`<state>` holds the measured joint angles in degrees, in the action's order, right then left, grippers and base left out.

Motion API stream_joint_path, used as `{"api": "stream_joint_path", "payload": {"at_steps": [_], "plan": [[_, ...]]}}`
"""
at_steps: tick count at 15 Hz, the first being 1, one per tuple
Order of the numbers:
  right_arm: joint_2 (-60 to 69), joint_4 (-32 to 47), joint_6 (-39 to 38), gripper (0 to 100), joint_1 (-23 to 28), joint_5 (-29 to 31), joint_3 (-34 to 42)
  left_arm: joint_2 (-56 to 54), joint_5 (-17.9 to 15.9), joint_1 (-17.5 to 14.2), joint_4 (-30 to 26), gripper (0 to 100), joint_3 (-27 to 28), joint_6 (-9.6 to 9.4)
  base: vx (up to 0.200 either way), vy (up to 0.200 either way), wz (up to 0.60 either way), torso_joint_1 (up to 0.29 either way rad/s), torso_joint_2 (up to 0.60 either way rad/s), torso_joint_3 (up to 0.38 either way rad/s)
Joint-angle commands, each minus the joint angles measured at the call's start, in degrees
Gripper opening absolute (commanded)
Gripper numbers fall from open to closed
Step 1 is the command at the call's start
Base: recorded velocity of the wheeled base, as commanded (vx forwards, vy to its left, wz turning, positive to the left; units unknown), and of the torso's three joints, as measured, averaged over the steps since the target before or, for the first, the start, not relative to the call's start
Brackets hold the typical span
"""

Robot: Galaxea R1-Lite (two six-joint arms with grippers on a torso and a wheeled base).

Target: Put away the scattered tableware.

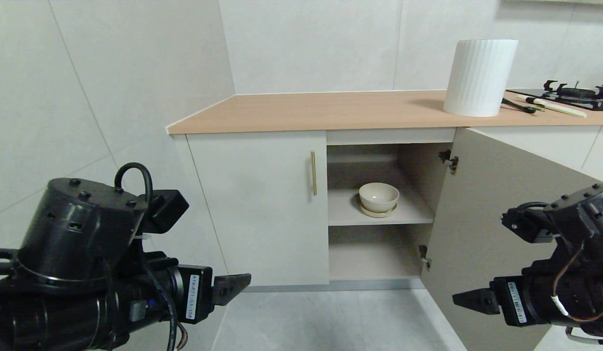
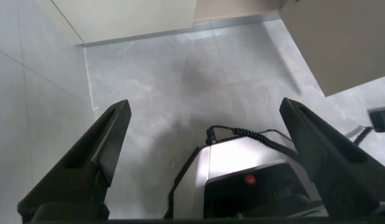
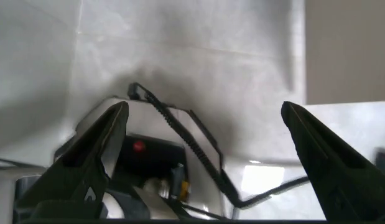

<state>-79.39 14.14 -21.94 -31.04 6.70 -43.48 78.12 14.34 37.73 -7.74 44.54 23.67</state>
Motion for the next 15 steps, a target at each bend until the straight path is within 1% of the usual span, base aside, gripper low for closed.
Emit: {"api": "stream_joint_path", "payload": {"at_steps": [1,5,9,11,13,15], "plan": [[2.31,1.68,1.11,100,0.01,0.33,-0.11,-0.07,-0.01,-0.02,0.01,100,-0.16,0.06,0.0,-0.2,0.0,-0.002,0.0,-0.002],[4.06,4.93,3.22,100,0.01,0.41,-0.2,-0.16,-0.01,-0.02,0.01,100,-0.16,0.06,0.0,-0.2,0.0,0.006,0.0,0.0],[5.12,11.79,4.63,100,0.1,0.77,-2.22,-0.07,-0.01,-0.02,0.09,100,-0.16,0.06,0.0,-0.2,0.0,0.005,0.0,0.005],[5.21,13.19,4.72,100,0.28,1.73,-2.66,0.02,-0.01,-0.02,0.01,100,-0.25,0.06,0.0,-0.2,0.0,0.002,0.0,0.007],[6.44,14.77,5.95,100,0.28,4.28,-3.01,0.02,-0.01,-0.02,0.09,100,-0.25,0.06,0.0,0.0,0.0,0.0,0.0,0.0],[7.67,18.99,6.47,100,1.51,6.22,-5.03,-0.07,-0.01,-0.02,0.09,100,-0.25,0.06,0.0,0.0,0.0,0.0,0.0,0.0]]}}
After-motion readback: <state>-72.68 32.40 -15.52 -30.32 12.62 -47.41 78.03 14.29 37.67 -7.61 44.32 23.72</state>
